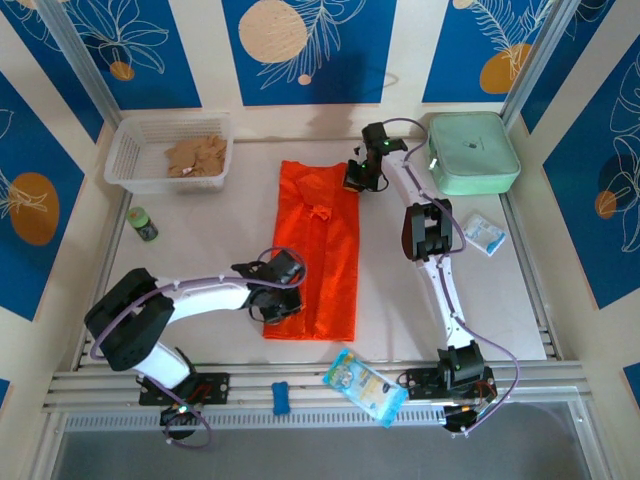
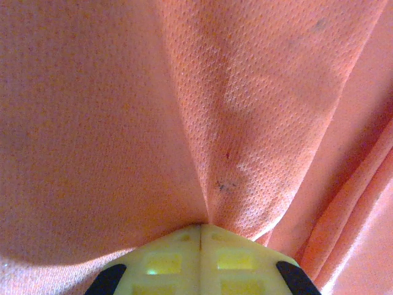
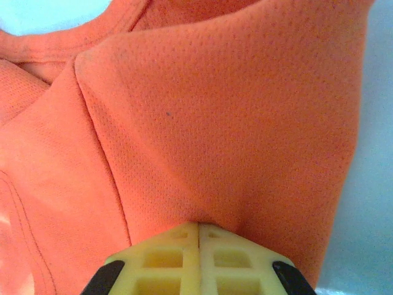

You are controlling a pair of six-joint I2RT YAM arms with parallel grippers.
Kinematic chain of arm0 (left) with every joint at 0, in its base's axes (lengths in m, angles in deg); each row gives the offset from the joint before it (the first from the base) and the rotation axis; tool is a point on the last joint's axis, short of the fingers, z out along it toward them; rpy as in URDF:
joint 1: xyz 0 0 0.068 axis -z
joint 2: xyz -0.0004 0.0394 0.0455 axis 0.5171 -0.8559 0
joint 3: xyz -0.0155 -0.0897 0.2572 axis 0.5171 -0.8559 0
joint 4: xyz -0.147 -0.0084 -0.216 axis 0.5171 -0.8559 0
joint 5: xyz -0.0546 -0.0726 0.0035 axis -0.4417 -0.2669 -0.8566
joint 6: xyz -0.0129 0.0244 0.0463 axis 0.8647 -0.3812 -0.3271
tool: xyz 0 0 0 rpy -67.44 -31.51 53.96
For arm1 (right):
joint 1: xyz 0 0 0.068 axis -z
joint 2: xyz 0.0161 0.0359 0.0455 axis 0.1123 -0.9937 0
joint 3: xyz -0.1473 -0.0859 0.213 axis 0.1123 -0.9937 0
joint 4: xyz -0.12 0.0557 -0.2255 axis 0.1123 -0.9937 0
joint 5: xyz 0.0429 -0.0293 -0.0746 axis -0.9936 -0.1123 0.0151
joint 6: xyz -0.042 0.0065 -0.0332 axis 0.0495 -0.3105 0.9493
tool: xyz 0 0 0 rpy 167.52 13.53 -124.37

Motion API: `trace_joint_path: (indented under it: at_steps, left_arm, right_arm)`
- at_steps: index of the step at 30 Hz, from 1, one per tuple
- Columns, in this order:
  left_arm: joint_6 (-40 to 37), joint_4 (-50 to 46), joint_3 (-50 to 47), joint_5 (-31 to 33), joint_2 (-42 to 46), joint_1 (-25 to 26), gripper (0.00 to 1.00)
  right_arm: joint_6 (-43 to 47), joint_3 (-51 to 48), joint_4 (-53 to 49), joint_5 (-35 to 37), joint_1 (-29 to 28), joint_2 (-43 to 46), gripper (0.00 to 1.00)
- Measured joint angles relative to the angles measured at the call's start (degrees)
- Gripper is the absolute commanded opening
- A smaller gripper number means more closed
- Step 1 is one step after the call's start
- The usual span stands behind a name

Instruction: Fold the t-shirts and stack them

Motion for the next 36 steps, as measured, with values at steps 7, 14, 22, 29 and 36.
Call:
trace_joint_path:
  at_steps: [7,14,22,29,36]
  left_arm:
    - [1.8,2.3,0.3,0.0,-0.8,0.6,0.03]
    - [0.9,1.9,2.4,0.7,-1.7,0.6,0.22]
    - [-6.5,-5.4,11.5,6.5,-0.2,0.6,0.49]
    - [-21.8,-13.8,28.3,18.6,4.6,0.0,0.8]
    - [-45.7,-12.4,36.4,30.2,11.0,-2.0,0.99]
  right_arm:
    - [-1.0,0.0,1.3,-0.8,-0.2,-0.3,0.0]
    - [-1.4,1.9,1.3,-1.8,0.2,-1.3,0.0]
    - [1.4,2.3,1.1,-4.5,0.8,-0.7,0.23]
    - [8.7,1.7,-0.9,-4.3,1.2,13.5,0.39]
    - [19.0,-6.6,-0.1,-3.1,1.2,41.9,0.48]
